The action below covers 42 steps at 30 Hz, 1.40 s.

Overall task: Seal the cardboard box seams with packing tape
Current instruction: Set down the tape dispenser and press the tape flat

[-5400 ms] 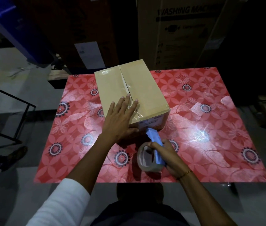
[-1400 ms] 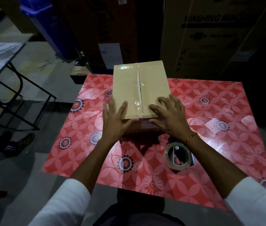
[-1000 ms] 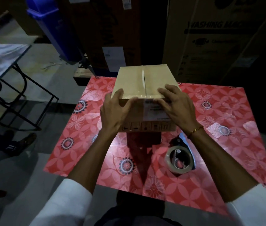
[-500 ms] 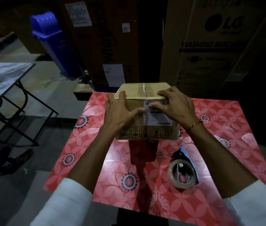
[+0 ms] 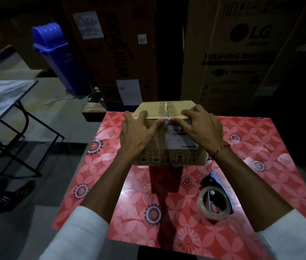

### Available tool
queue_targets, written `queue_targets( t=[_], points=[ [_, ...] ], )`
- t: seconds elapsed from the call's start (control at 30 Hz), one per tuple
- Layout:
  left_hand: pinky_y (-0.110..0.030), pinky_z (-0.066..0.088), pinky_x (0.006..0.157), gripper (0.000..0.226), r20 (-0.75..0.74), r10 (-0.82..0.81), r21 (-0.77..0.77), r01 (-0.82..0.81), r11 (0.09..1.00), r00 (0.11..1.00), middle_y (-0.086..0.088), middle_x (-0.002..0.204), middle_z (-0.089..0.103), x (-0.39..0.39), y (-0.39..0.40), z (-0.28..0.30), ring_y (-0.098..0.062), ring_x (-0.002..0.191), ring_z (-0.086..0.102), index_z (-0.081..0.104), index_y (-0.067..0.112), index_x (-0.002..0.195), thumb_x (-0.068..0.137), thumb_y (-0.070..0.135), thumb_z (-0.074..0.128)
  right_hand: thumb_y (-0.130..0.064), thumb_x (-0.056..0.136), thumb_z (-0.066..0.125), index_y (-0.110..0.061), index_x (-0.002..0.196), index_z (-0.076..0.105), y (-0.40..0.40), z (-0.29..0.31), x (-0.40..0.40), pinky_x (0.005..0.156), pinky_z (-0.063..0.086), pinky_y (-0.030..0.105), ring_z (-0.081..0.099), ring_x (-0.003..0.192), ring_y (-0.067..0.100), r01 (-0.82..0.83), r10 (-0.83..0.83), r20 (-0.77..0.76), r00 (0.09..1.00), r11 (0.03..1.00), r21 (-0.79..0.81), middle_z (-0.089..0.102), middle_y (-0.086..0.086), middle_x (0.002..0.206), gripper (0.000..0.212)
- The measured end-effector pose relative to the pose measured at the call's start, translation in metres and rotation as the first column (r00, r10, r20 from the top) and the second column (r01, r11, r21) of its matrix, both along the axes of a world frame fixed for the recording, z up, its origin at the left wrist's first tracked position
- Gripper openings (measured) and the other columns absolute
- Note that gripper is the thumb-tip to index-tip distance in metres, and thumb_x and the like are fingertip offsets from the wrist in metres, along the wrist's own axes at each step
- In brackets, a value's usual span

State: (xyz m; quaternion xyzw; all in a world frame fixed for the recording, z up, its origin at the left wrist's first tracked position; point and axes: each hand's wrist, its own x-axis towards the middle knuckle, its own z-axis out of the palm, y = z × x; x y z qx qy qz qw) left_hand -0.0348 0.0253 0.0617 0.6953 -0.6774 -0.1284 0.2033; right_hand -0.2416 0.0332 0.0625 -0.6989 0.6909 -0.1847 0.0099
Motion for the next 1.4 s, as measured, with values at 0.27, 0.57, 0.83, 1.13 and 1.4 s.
queue_targets(
  t=[0.27, 0.57, 0.83, 1.13, 1.4],
  points=[
    [-0.032, 0.047, 0.078, 0.057, 0.006, -0.057, -0.126, 0.058, 0.990, 0.998, -0.010, 0.119, 0.045, 0.020, -0.015, -0.003, -0.029, 0.106, 0.054, 0.054, 0.032, 0.135, 0.093, 0.067, 0.038, -0.062, 0.099, 0.037, -0.028, 0.129, 0.064, 0.003, 0.015, -0.006, 0.080, 0.048, 0.039, 0.063, 0.111, 0.027, -0.096, 0.093, 0.078, 0.993, 0.995, 0.035, 0.061, 0.000, 0.132, 0.053],
    [-0.033, 0.049, 0.074, 0.070, 0.044, -0.026, -0.150, 0.032, 0.988, 0.999, -0.007, 0.116, 0.046, 0.021, -0.015, -0.004, -0.026, 0.099, 0.057, 0.055, 0.036, 0.131, 0.082, 0.082, 0.036, -0.075, 0.090, 0.040, -0.025, 0.128, 0.064, -0.001, 0.018, 0.003, 0.081, 0.039, 0.037, 0.062, 0.108, 0.026, -0.025, 0.024, 0.019, 1.000, 0.998, 0.065, 0.059, 0.002, 0.126, 0.067],
    [-0.032, 0.050, 0.073, 0.070, 0.051, -0.057, -0.170, 0.065, 0.983, 0.997, -0.008, 0.116, 0.046, 0.026, -0.021, -0.009, -0.027, 0.098, 0.058, 0.055, 0.035, 0.131, 0.082, 0.081, 0.037, -0.066, 0.094, 0.047, -0.026, 0.140, 0.057, 0.004, 0.018, -0.004, 0.088, 0.042, 0.039, 0.058, 0.119, 0.023, -0.104, 0.097, 0.065, 0.993, 0.989, 0.107, 0.056, 0.001, 0.138, 0.062],
    [-0.038, 0.056, 0.081, 0.064, -0.192, -0.110, -0.090, 0.094, 0.991, 0.975, -0.004, 0.118, 0.040, 0.040, 0.002, -0.048, -0.020, 0.104, 0.053, 0.057, 0.034, 0.134, 0.081, 0.068, 0.060, -0.053, 0.085, 0.071, -0.024, 0.134, 0.063, 0.032, -0.037, -0.004, 0.095, 0.050, 0.043, 0.059, 0.119, 0.026, -0.095, 0.086, 0.174, 0.981, 0.995, 0.045, 0.056, 0.002, 0.142, 0.058],
    [-0.034, 0.054, 0.087, 0.062, -0.339, -0.141, -0.014, 0.145, 0.989, 0.930, -0.002, 0.124, 0.036, 0.045, 0.039, -0.085, -0.012, 0.099, 0.048, 0.060, 0.029, 0.130, 0.075, 0.052, 0.078, -0.042, 0.076, 0.083, -0.024, 0.125, 0.067, 0.066, -0.095, 0.003, 0.100, 0.042, 0.040, 0.055, 0.123, 0.028, -0.064, 0.047, 0.299, 0.953, 0.997, 0.047, 0.054, 0.002, 0.139, 0.054]
  ],
)
